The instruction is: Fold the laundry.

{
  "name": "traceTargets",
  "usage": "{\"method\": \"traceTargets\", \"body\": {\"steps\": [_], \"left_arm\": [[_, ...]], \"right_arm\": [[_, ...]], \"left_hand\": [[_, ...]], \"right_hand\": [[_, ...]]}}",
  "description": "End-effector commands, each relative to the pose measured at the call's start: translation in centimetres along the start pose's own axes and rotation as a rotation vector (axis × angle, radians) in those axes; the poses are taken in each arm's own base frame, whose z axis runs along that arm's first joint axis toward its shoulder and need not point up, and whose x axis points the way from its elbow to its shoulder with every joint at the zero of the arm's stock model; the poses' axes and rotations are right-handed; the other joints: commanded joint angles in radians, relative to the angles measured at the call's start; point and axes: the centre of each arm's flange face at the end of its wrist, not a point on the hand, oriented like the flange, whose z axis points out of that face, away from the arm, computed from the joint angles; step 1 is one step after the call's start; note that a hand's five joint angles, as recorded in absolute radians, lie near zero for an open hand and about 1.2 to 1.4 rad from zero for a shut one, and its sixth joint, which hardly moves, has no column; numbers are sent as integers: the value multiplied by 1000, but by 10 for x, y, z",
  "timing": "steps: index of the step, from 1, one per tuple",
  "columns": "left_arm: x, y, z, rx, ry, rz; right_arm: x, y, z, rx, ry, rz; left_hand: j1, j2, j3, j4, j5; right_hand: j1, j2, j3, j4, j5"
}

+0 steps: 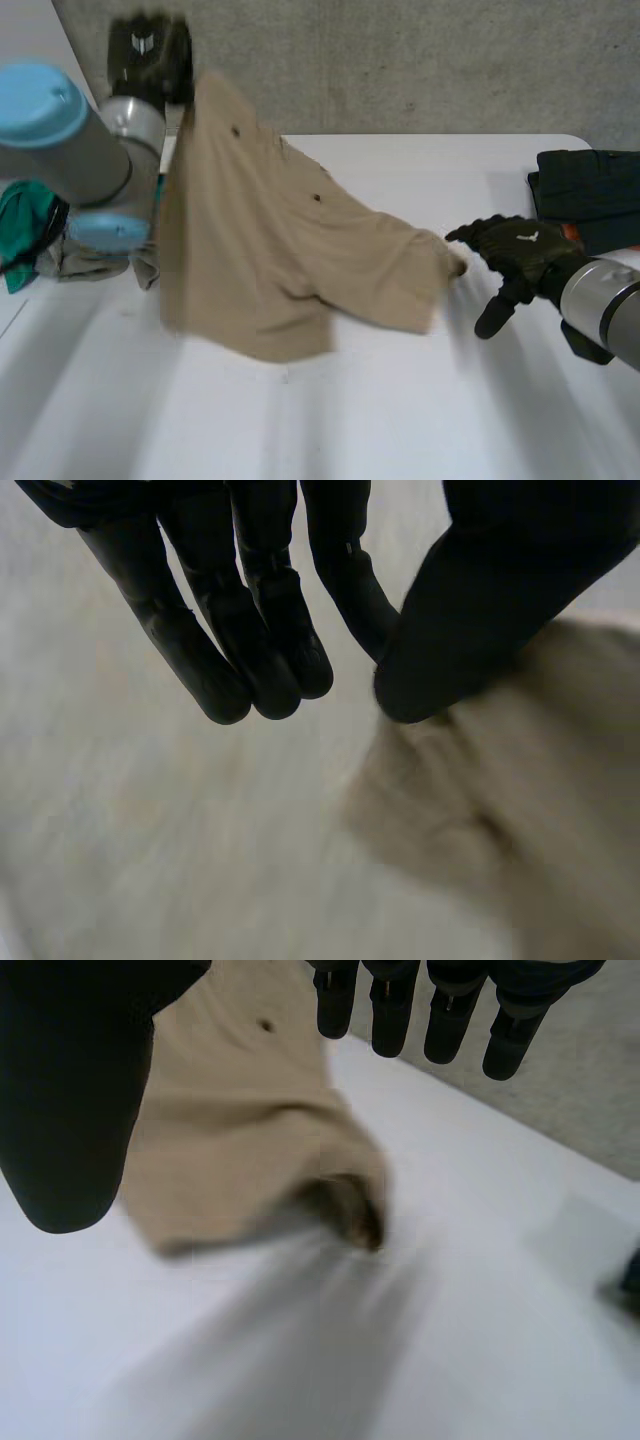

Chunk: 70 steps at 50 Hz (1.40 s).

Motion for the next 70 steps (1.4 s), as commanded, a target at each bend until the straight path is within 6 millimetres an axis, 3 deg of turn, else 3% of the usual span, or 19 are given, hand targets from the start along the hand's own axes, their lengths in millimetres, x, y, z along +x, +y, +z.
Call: {"method": "traceTargets", "body": {"steps": [1,10,11,12,13,18,24,35,42,47,49,50,52,55,58,59,62,66,70], "left_arm": [[91,-43,-27,22,454,-428],[157,37,-154,-489,795,-475],[158,40,-160,-496,806,-455],[158,44,-170,-504,816,-411],[156,45,-172,-498,809,-379],[113,25,-158,-456,542,-226],[81,35,-189,-608,287,-64],[52,55,-250,-880,340,288],[46,58,-250,-826,302,300],[46,72,-239,-769,299,357],[47,81,-235,-750,315,401],[48,82,-233,-735,320,413],[48,84,-228,-707,318,440],[48,73,-211,-614,289,473],[48,27,-185,-439,234,451],[47,-8,-172,-331,202,426],[38,-82,-148,-107,134,362],[23,-152,-133,52,80,262],[9,-189,-125,46,60,182]], "right_arm": [[20,-9,3,32,59,23],[37,-1,18,36,96,39],[37,-1,20,38,95,35],[38,0,23,42,95,27],[37,0,25,46,94,19],[22,-3,31,70,46,-75],[-12,0,39,108,-87,-300],[-41,38,56,18,-210,-414],[-47,55,76,44,-212,-430],[-52,63,88,75,-206,-424],[-53,62,93,95,-196,-422],[-52,61,96,110,-177,-414],[-49,58,98,127,-152,-407],[-45,46,96,161,-101,-368],[-37,11,83,247,-49,-343],[-34,-3,77,282,-27,-339],[-17,-79,33,452,66,-313],[5,-133,-15,492,133,-253],[19,-165,-49,481,153,-217]], "left_hand": [[225,203,211,202,246],[211,188,196,187,232],[-39,-62,-54,-63,-18],[-693,-715,-707,-716,-672],[-997,-1019,-1011,-1020,-976],[-961,-983,-975,-984,-940],[-997,-1019,-1011,-1020,-976],[-902,-924,-917,-925,-881],[-902,-924,-917,-925,-881],[-583,-605,-597,-606,-562],[-270,-292,-285,-293,-249],[-120,-142,-134,-143,-99],[224,201,209,200,245],[225,203,211,202,246],[225,203,211,202,246],[225,203,211,202,246],[225,203,211,202,246],[225,203,211,202,246],[225,203,211,202,246]], "right_hand": [[-44,-32,-35,-36,-44],[-44,-32,-35,-36,-44],[-44,-32,-35,-36,-44],[-44,-32,-35,-36,-44],[-44,-32,-35,-36,-44],[-44,-32,-35,-36,-44],[-44,-32,-35,-36,-44],[38,50,47,46,38],[108,120,118,117,108],[354,366,364,362,354],[624,636,633,632,624],[1012,1024,1021,1020,1012],[1177,1190,1187,1186,1177],[1177,1190,1187,1186,1177],[1177,1190,1187,1186,1177],[1177,1190,1187,1186,1177],[1177,1190,1187,1186,1177],[1177,1190,1187,1186,1177],[1177,1190,1187,1186,1177]]}}
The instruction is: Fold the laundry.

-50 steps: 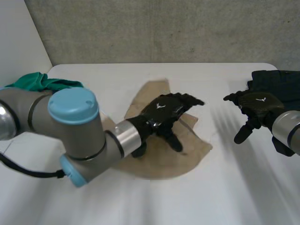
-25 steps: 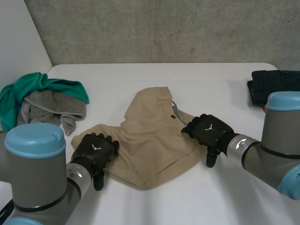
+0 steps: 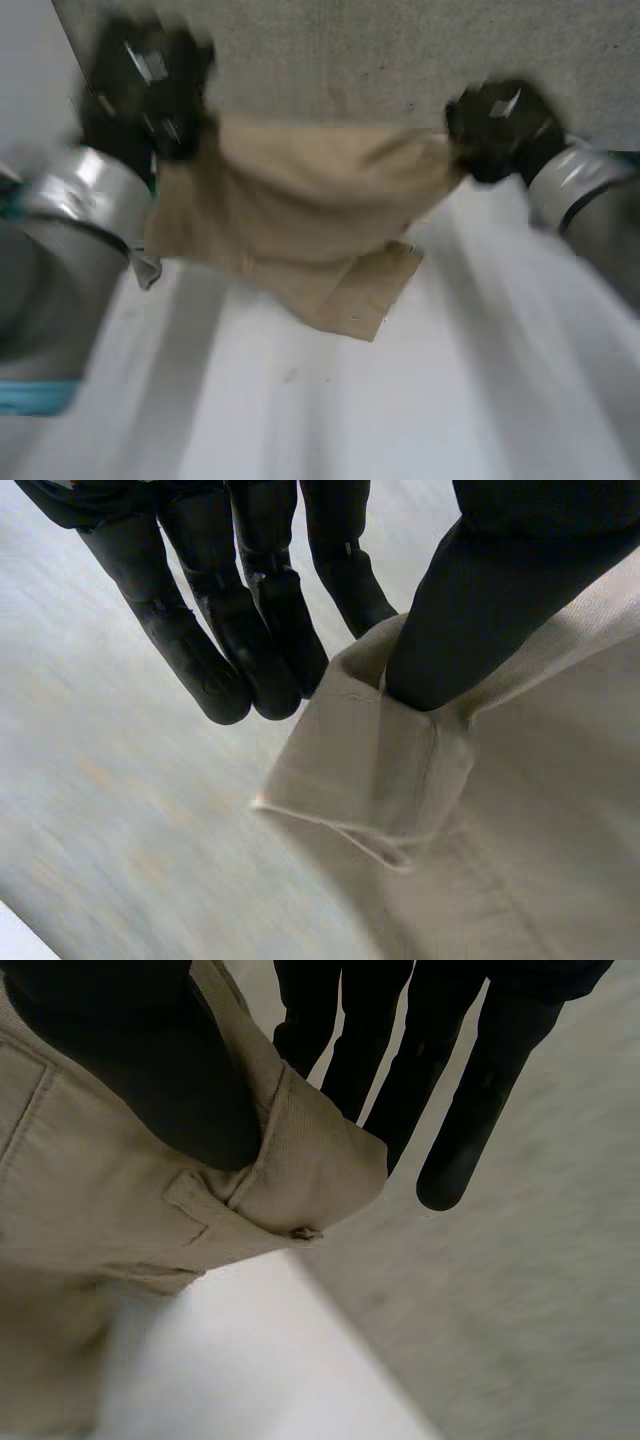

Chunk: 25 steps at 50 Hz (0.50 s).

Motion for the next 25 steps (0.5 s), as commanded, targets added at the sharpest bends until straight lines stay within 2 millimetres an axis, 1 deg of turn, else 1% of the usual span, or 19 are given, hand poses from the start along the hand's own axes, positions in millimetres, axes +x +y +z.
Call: {"method": "traceTargets", "body": {"steps": [1,2,5,6,8,9,11,12,13,15,16,18,19,20,21,22,23,24,25], "left_arm": [[-58,-79,5,99,-68,-162],[-64,-81,7,63,-64,-192],[-66,-70,15,-25,-38,-223],[-63,-59,20,-91,-15,-242],[-59,-45,25,-158,7,-253],[-51,-32,29,-218,38,-259],[-42,-16,33,-278,67,-259],[-32,0,38,-327,91,-259],[-27,10,41,-349,101,-257],[-18,27,47,-380,113,-255],[-10,43,57,-385,115,-257],[-4,54,71,-352,108,-257],[-2,57,80,-320,99,-256],[-2,60,99,-235,68,-256],[-3,59,109,-182,47,-259],[-6,59,120,-129,21,-257],[-11,55,130,-66,-11,-258],[-27,38,145,70,-87,-269],[-35,26,151,142,-122,-276]], "right_arm": [[56,-84,-33,2,80,54],[60,-91,-37,-13,81,53],[59,-94,-39,-52,59,53],[56,-94,-37,-70,44,48],[53,-91,-33,-89,28,40],[50,-84,-27,-115,21,32],[46,-76,-20,-145,16,27],[44,-71,-17,-161,15,24],[38,-60,-10,-193,3,20],[31,-46,-1,-226,-8,16],[27,-34,9,-240,-7,10],[25,-23,24,-229,12,3],[24,-18,33,-211,27,-2],[26,-15,50,-151,89,-17],[26,-13,58,-124,114,-21],[28,-15,66,-81,151,-25],[29,-19,73,-30,189,-28],[39,-32,87,101,285,-30],[43,-39,91,158,325,-30]], "left_hand": [[254,201,211,201,236],[254,201,211,201,236],[254,201,211,201,236],[254,201,211,201,236],[254,201,211,201,236],[254,201,211,201,236],[254,201,211,201,236],[254,201,211,201,236],[254,201,211,201,236],[254,201,211,201,236],[254,201,211,201,236],[254,201,211,201,236],[254,201,211,201,236],[254,201,211,201,236],[254,201,211,201,236],[254,201,211,201,236],[254,201,211,201,236],[254,201,211,201,236],[254,201,211,201,236]], "right_hand": [[296,219,224,201,228],[296,219,224,201,228],[296,219,224,201,228],[296,219,224,201,228],[296,219,224,201,228],[296,219,224,201,228],[296,219,224,201,228],[296,219,224,201,228],[296,219,224,201,228],[296,219,224,201,228],[296,219,224,201,228],[296,219,224,201,228],[296,219,224,201,228],[296,219,224,201,228],[296,219,224,201,228],[296,219,224,201,228],[296,219,224,201,228],[296,219,224,201,228],[296,219,224,201,228]]}}
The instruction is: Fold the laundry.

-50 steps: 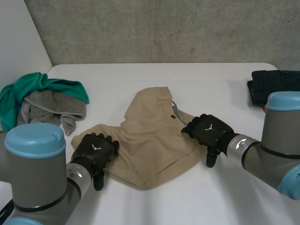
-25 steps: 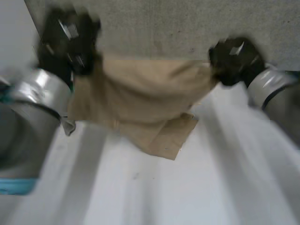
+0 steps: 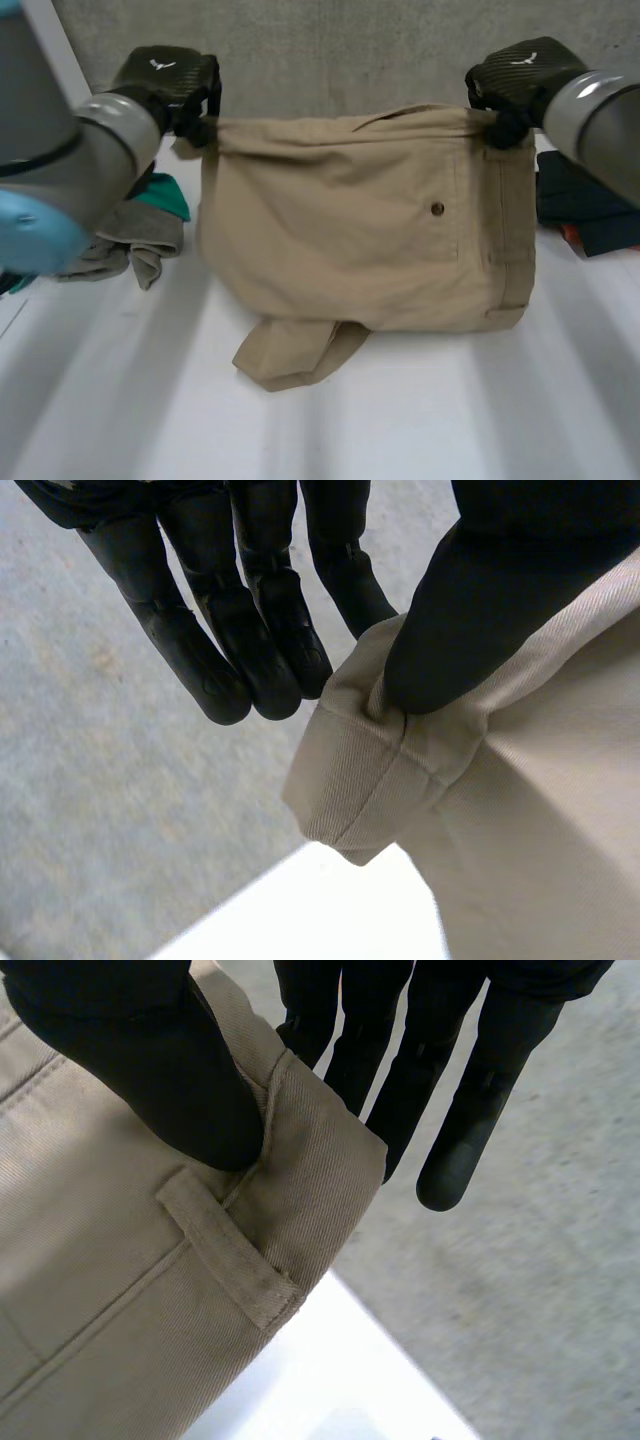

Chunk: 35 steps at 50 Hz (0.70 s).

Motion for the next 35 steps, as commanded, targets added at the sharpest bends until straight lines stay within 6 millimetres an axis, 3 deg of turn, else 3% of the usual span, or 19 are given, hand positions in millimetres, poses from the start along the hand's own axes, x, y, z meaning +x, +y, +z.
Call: {"method": "traceTargets", "body": {"steps": [1,2,3,7,10,14,17,18,21,22,23,24,26,27,29,30,31,35], "left_arm": [[-26,-63,52,521,-159,-45],[-29,-75,50,585,-171,-61],[-33,-99,43,710,-182,-101],[-40,-129,30,889,-175,-155],[-39,-129,28,872,-165,-154],[-33,-112,30,787,-140,-149],[-31,-80,34,661,-123,-149],[-30,-57,36,580,-117,-147],[-24,-19,33,448,-98,-150],[-17,10,29,356,-80,-152],[-13,25,25,310,-69,-149],[-3,54,17,222,-44,-152],[6,81,8,149,-19,-152],[15,106,-1,82,0,-152],[24,129,-11,20,21,-153],[31,150,-21,-42,41,-148],[35,161,-26,-75,50,-144],[47,192,-55,-215,90,-94]], "right_arm": [[19,-33,53,390,310,22],[24,-40,55,448,351,32],[34,-56,53,558,420,57],[43,-80,43,727,478,106],[39,-80,43,720,456,99],[29,-67,46,645,403,91],[19,-47,48,527,357,80],[12,-34,49,468,327,70],[-1,-10,51,383,268,58],[-13,10,55,331,220,47],[-19,21,58,308,198,43],[-28,41,61,267,156,33],[-38,67,64,205,117,23],[-46,91,66,141,84,8],[-54,116,66,76,57,-15],[-57,130,65,38,47,-35],[-62,147,63,-17,28,-60],[-68,176,47,-136,-22,-123]], "left_hand": [[254,200,209,201,236],[254,200,209,201,236],[254,200,209,201,236],[254,200,209,201,236],[254,200,209,201,236],[254,200,209,201,236],[254,200,209,201,236],[254,200,209,201,236],[254,200,209,201,236],[254,200,209,201,236],[254,200,209,201,236],[254,200,209,201,236],[254,200,209,201,236],[254,200,209,201,236],[254,200,209,201,236],[254,200,209,201,236],[254,200,209,201,236],[254,200,209,201,236]], "right_hand": [[296,219,214,200,211],[296,219,214,200,211],[296,219,214,200,211],[296,219,214,200,211],[296,219,214,200,211],[296,219,214,200,211],[296,219,214,200,211],[296,219,214,200,211],[296,219,214,200,211],[296,219,214,200,211],[296,219,214,200,211],[296,219,214,200,211],[296,219,214,200,211],[296,219,214,200,211],[296,219,214,200,211],[296,219,214,200,211],[296,219,214,200,211],[296,219,214,200,211]]}}
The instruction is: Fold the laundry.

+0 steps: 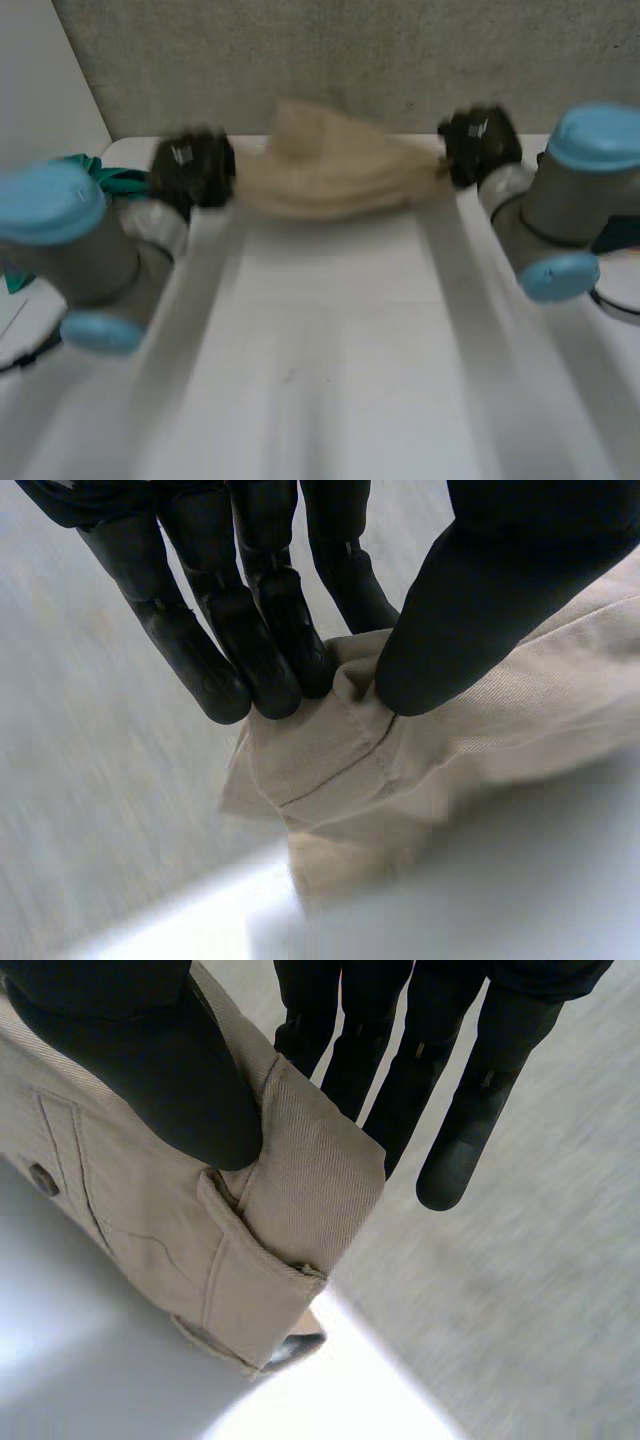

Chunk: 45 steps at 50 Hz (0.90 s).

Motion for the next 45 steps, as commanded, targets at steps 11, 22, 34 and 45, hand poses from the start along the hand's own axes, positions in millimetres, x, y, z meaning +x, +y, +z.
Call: {"method": "traceTargets", "body": {"steps": [11,22,34,45], "left_arm": [[30,29,-145,-550,179,211],[40,-16,-210,-747,328,313],[41,-34,-100,-322,231,364],[58,3,29,-121,348,293]], "right_arm": [[-4,33,-113,-472,-335,-278],[10,8,-185,-688,-607,-403],[0,19,-169,-577,-470,-304],[-8,33,-162,-510,-365,-205]], "left_hand": [[253,197,206,197,227],[253,197,206,197,227],[-969,-1025,-1016,-1024,-995],[-630,-686,-678,-686,-656]], "right_hand": [[296,219,209,199,212],[296,219,209,199,212],[296,219,209,199,212],[296,219,209,199,212]]}}
